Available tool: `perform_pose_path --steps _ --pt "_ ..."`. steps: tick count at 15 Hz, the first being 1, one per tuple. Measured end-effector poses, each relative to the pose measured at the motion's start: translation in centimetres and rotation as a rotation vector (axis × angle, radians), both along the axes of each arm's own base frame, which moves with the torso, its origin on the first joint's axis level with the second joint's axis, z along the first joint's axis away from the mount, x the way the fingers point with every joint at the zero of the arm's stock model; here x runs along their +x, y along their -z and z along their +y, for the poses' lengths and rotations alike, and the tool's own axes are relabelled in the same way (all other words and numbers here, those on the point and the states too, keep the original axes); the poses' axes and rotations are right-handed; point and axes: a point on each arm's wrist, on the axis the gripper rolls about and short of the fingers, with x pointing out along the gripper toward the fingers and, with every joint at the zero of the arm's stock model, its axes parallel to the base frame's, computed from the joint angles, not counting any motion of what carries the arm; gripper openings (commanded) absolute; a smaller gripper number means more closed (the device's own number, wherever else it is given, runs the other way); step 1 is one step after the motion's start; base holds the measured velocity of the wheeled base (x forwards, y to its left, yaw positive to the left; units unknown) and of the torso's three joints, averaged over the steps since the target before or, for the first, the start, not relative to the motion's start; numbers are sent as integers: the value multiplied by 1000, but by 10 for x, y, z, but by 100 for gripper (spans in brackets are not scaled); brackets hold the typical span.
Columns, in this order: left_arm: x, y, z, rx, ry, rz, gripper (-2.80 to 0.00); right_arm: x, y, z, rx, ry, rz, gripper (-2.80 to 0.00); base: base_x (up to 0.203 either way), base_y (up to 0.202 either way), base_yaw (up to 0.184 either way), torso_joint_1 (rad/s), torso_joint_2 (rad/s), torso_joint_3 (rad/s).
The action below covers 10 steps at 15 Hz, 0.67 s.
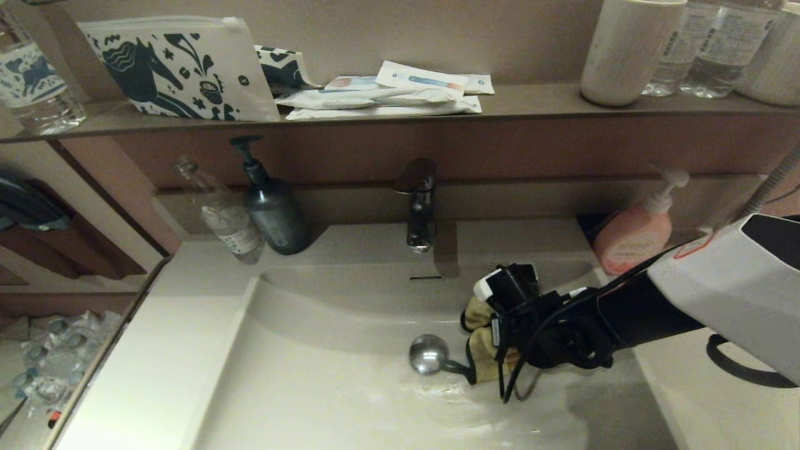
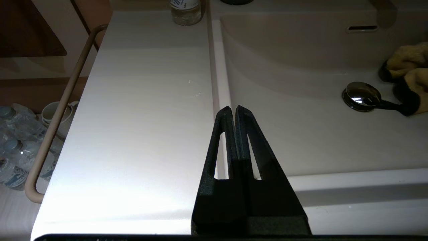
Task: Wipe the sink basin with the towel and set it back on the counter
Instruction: Wipe the sink
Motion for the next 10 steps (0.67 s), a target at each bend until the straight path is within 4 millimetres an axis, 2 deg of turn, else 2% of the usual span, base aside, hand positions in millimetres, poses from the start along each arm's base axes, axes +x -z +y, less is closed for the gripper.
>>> perform_pose_path --steps 4,7,10 --pt "0 0 0 0 0 0 -280 -4 0 -2 -4 1 4 -280 0 0 0 0 0 0" --pt "0 0 0 0 0 0 -280 -13 14 11 -29 -38 38 -280 0 0 0 0 0 0" --pt "0 0 0 0 0 0 -280 -30 30 15 -94 -76 124 -280 0 0 0 0 0 0"
